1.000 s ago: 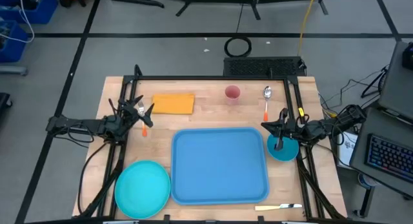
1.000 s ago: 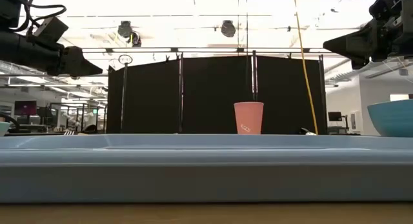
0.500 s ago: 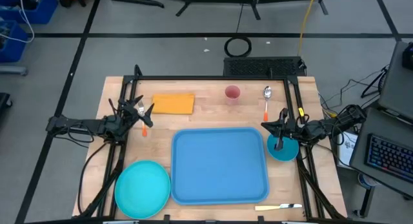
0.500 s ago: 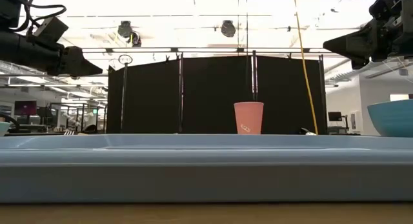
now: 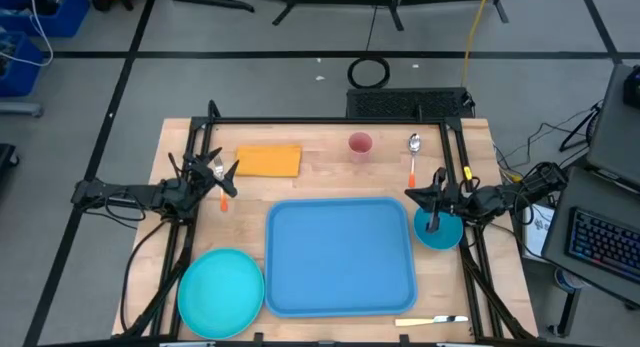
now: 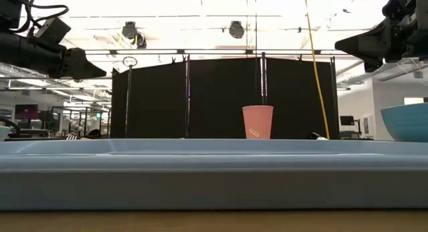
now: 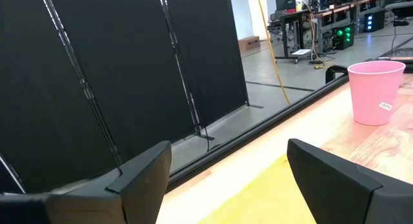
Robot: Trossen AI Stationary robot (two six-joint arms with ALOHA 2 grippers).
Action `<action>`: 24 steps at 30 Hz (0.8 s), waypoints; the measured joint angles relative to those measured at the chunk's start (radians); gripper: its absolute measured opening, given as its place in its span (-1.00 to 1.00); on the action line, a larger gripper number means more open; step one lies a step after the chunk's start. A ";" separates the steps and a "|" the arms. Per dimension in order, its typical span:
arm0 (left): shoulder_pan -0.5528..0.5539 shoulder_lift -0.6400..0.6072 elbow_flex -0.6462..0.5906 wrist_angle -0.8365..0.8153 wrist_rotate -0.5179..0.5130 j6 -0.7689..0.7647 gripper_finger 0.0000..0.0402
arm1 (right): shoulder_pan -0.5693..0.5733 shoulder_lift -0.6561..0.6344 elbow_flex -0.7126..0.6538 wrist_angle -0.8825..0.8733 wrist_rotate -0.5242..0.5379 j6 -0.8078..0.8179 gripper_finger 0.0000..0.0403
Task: Set up tray
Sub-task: Put the green plate on top of the blue tray
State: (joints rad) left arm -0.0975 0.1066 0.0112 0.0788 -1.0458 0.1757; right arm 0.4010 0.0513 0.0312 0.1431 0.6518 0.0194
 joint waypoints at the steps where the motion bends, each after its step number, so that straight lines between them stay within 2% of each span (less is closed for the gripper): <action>1: 0.000 0.000 0.000 0.000 0.000 0.000 0.54 | 0.000 0.000 0.000 0.008 0.000 0.013 -0.98; 9: 0.000 0.000 0.000 0.000 0.000 0.000 0.54 | 0.000 0.000 0.000 0.062 0.000 -0.004 -0.98; 16: 0.000 0.000 0.000 0.000 0.000 0.000 0.54 | 0.000 0.000 0.000 0.263 -0.001 -0.039 -0.98; 24: 0.000 0.000 0.000 0.000 0.000 0.000 0.54 | -0.006 0.012 0.000 0.290 0.003 -0.021 -0.98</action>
State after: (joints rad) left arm -0.0978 0.1065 0.0109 0.0788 -1.0458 0.1757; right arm 0.3949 0.0632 0.0315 0.4330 0.6544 -0.0019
